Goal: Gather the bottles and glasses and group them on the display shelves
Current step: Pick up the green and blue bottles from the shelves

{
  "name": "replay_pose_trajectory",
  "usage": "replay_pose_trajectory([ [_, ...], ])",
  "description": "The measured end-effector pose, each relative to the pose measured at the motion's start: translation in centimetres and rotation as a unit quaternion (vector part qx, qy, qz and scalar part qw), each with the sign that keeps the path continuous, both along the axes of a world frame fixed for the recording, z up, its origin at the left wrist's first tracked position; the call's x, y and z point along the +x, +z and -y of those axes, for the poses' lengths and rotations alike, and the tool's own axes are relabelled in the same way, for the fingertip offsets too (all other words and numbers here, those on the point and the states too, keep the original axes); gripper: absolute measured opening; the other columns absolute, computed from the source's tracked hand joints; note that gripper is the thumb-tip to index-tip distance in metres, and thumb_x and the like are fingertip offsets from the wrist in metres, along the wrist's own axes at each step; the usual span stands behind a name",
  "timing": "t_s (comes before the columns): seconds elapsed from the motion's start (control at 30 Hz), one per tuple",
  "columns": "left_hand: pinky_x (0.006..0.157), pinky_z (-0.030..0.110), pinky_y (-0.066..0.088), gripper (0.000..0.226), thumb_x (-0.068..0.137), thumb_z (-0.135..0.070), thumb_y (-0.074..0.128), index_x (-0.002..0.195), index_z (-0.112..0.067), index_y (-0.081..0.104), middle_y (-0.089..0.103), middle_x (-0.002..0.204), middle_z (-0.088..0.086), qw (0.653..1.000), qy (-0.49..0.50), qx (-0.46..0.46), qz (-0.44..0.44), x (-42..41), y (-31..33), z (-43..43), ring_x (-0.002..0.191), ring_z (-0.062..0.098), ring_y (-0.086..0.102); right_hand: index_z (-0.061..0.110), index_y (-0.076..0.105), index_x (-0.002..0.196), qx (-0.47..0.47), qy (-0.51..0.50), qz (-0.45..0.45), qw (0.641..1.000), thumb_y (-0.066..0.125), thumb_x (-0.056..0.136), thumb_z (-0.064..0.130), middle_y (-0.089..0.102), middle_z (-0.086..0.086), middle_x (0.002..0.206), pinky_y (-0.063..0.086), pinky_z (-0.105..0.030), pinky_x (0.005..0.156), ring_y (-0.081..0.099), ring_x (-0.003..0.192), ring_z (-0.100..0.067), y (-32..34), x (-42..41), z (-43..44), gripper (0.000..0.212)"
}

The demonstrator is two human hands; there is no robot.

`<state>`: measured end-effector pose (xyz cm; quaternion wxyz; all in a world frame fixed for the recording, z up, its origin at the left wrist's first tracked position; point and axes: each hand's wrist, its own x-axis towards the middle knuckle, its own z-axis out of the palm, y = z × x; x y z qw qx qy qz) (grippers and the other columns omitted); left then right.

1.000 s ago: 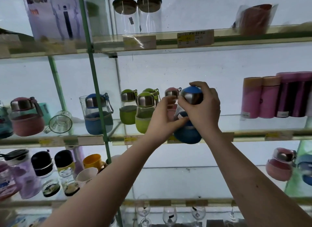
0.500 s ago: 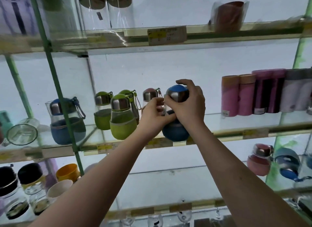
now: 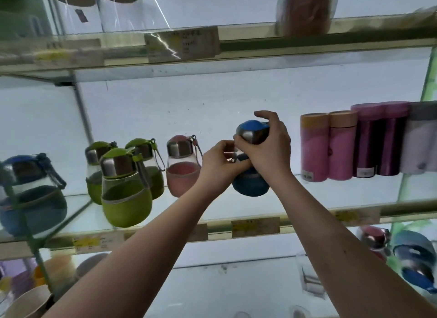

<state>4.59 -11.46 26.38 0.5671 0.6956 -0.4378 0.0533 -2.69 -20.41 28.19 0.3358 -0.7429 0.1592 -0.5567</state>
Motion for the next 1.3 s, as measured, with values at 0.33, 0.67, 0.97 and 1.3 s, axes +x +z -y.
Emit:
replay_pose_trajectory([
  [0.33, 0.077, 0.029, 0.056, 0.048, 0.069, -0.031, 0.082, 0.109, -0.013, 0.063, 0.068, 0.101, 0.0, 0.998, 0.004, 0.029, -0.059, 1.3, 0.0, 5.5, 0.091, 0.012, 0.064, 0.02, 0.035, 0.137, 0.122, 0.097, -0.02, 0.988, 0.062, 0.087, 0.022, 0.053, 0.0, 0.118, 0.046, -0.033, 0.088, 0.054, 0.108, -0.017, -0.4, -1.1, 7.4, 0.056],
  [0.67, 0.078, 0.033, 0.055, 0.049, 0.064, -0.033, 0.084, 0.102, -0.011, 0.063, 0.067, 0.096, 0.002, 0.996, 0.03, 0.033, -0.079, 1.1, -0.9, 9.9, 0.09, 0.016, 0.065, 0.015, 0.051, 0.131, 0.102, 0.05, -0.068, 0.991, 0.055, 0.087, 0.012, 0.052, -0.009, 0.119, 0.049, -0.035, 0.086, 0.056, 0.106, -0.024, -2.7, -1.9, 11.1, 0.045],
  [0.97, 0.079, 0.033, 0.054, 0.044, 0.069, -0.031, 0.081, 0.102, -0.009, 0.062, 0.065, 0.098, 0.003, 0.995, 0.048, 0.036, -0.074, 0.9, -1.5, 12.2, 0.09, 0.019, 0.063, 0.015, 0.05, 0.122, 0.146, 0.106, -0.06, 0.982, 0.057, 0.089, 0.014, 0.058, 0.002, 0.106, 0.052, -0.036, 0.086, 0.059, 0.099, -0.017, -3.1, -2.3, 12.1, 0.034],
  [1.3, 0.079, 0.032, 0.052, 0.045, 0.074, -0.033, 0.077, 0.107, -0.009, 0.058, 0.061, 0.1, 0.002, 0.995, 0.062, 0.058, -0.052, 0.3, -1.7, 13.3, 0.091, 0.018, 0.06, 0.012, 0.05, 0.127, 0.111, 0.116, -0.085, 0.983, 0.053, 0.091, 0.012, 0.054, 0.004, 0.106, 0.044, -0.024, 0.078, 0.055, 0.098, -0.013, -3.2, -3.4, 12.3, 0.036],
])
